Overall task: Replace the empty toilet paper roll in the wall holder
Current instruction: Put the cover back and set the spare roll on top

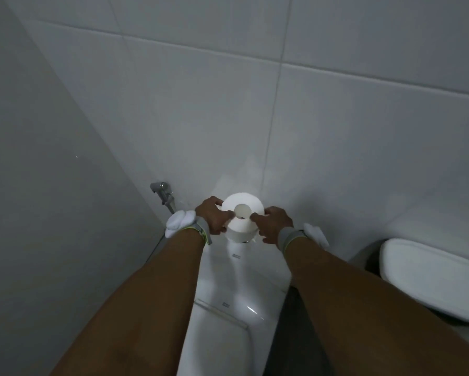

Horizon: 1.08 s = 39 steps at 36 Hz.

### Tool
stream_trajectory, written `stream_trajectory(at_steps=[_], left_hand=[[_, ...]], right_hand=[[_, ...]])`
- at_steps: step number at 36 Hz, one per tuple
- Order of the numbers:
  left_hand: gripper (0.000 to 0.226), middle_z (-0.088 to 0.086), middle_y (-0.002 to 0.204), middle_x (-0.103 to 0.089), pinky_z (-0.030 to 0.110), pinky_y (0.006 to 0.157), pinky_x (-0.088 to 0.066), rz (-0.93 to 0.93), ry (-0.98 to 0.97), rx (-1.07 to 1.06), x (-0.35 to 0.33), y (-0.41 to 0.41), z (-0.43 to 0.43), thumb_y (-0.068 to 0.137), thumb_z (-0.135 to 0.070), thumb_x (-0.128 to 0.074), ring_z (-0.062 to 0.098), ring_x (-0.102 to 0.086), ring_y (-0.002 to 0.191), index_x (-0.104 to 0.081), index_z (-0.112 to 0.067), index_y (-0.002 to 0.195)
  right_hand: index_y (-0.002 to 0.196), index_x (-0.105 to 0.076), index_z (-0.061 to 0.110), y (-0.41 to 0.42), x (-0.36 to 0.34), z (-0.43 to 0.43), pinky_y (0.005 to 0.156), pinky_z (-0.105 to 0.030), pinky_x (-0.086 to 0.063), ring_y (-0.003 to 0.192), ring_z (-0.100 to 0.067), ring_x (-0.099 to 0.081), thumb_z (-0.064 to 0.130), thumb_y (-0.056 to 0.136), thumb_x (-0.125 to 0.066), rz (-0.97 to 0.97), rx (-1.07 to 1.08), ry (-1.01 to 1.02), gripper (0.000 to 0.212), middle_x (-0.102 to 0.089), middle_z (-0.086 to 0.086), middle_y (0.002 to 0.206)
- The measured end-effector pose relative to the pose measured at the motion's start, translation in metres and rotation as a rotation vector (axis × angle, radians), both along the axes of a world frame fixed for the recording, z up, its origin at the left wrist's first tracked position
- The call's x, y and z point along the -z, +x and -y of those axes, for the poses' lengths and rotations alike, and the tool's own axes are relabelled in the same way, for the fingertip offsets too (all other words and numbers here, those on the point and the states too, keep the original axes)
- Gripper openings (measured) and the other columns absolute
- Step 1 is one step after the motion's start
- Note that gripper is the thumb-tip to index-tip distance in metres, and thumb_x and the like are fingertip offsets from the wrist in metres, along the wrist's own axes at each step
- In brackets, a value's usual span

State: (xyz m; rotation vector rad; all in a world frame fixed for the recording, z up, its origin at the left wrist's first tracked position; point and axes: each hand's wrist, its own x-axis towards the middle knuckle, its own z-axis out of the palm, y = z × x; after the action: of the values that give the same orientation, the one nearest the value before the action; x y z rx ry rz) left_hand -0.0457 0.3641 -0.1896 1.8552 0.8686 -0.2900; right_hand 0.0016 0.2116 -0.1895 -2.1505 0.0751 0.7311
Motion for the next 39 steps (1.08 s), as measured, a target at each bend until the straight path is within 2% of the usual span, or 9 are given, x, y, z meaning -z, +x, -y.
stream_trajectory(at_steps=[7,13,17,21,24,27,31,36,39], left_hand=[[0.041,0.013,0.107,-0.065,0.025,0.049,-0.054,0.049,-0.010,0.064,-0.044,-0.007,0.053,0.083,-0.026,-0.070,0.021,-0.066,0.060,-0.052,-0.016,0.119],[0.041,0.014,0.105,-0.065,0.023,0.044,-0.053,0.107,-0.014,0.118,-0.078,-0.009,0.118,0.082,-0.025,-0.072,0.023,-0.066,0.058,-0.053,-0.014,0.118],[0.035,0.015,0.113,-0.066,0.028,0.051,-0.056,0.151,-0.009,0.165,-0.096,-0.006,0.164,0.081,-0.027,-0.071,0.028,-0.069,0.065,-0.052,-0.018,0.110],[0.037,0.013,0.108,-0.065,0.036,0.066,-0.060,0.175,-0.011,0.241,-0.109,0.000,0.217,0.082,-0.029,-0.071,0.031,-0.072,0.074,-0.052,-0.018,0.112],[0.035,0.014,0.110,-0.065,0.040,0.072,-0.062,0.188,-0.032,0.263,-0.113,0.004,0.249,0.082,-0.029,-0.071,0.034,-0.074,0.082,-0.051,-0.019,0.109],[0.033,0.013,0.103,-0.065,0.045,0.077,-0.061,0.203,-0.043,0.306,-0.117,0.010,0.291,0.082,-0.028,-0.071,0.035,-0.073,0.083,-0.052,-0.018,0.107],[0.034,0.014,0.100,-0.068,0.043,0.077,-0.061,0.206,-0.049,0.353,-0.116,0.019,0.331,0.081,-0.030,-0.072,0.032,-0.074,0.079,-0.054,-0.017,0.107],[0.034,0.014,0.100,-0.068,0.034,0.064,-0.060,0.177,-0.067,0.394,-0.106,0.031,0.360,0.082,-0.030,-0.072,0.023,-0.069,0.062,-0.053,-0.016,0.107],[0.034,0.014,0.097,-0.069,0.034,0.066,-0.060,0.153,-0.074,0.405,-0.099,0.034,0.372,0.082,-0.030,-0.072,0.023,-0.069,0.062,-0.053,-0.015,0.107]], right_hand=[[0.107,-0.070,0.009,-0.010,-0.034,0.058,0.088,-0.045,-0.057,0.100,-0.035,-0.069,0.039,0.076,-0.068,0.106,0.030,-0.018,0.043,-0.073,-0.017,0.106],[0.102,-0.072,0.013,-0.021,-0.071,0.126,0.089,-0.043,-0.056,0.100,-0.033,-0.069,0.041,0.073,-0.068,0.158,0.088,-0.030,0.040,-0.074,-0.013,0.104],[0.090,-0.070,0.019,-0.029,-0.094,0.173,0.083,-0.044,-0.059,0.093,-0.032,-0.072,0.039,0.073,-0.068,0.180,0.144,-0.017,0.026,-0.075,-0.012,0.098],[0.106,-0.071,0.014,-0.032,-0.109,0.228,0.089,-0.043,-0.057,0.100,-0.032,-0.069,0.040,0.075,-0.067,0.210,0.195,-0.039,0.041,-0.074,-0.011,0.106],[0.108,-0.069,0.012,-0.033,-0.117,0.260,0.084,-0.042,-0.059,0.094,-0.031,-0.072,0.038,0.077,-0.067,0.201,0.238,-0.038,0.041,-0.074,-0.011,0.104],[0.111,-0.067,0.013,-0.035,-0.124,0.302,0.080,-0.042,-0.060,0.089,-0.029,-0.073,0.037,0.076,-0.068,0.201,0.310,-0.026,0.042,-0.073,-0.011,0.102],[0.110,-0.068,0.014,-0.033,-0.126,0.341,0.079,-0.042,-0.061,0.089,-0.029,-0.073,0.036,0.076,-0.069,0.187,0.380,-0.018,0.041,-0.073,-0.012,0.103],[0.105,-0.070,0.012,-0.029,-0.117,0.371,0.087,-0.041,-0.058,0.096,-0.029,-0.070,0.039,0.075,-0.069,0.179,0.403,-0.055,0.041,-0.074,-0.011,0.104],[0.104,-0.071,0.013,-0.027,-0.111,0.383,0.081,-0.040,-0.060,0.093,-0.028,-0.071,0.038,0.075,-0.069,0.146,0.413,-0.056,0.038,-0.074,-0.010,0.101]])
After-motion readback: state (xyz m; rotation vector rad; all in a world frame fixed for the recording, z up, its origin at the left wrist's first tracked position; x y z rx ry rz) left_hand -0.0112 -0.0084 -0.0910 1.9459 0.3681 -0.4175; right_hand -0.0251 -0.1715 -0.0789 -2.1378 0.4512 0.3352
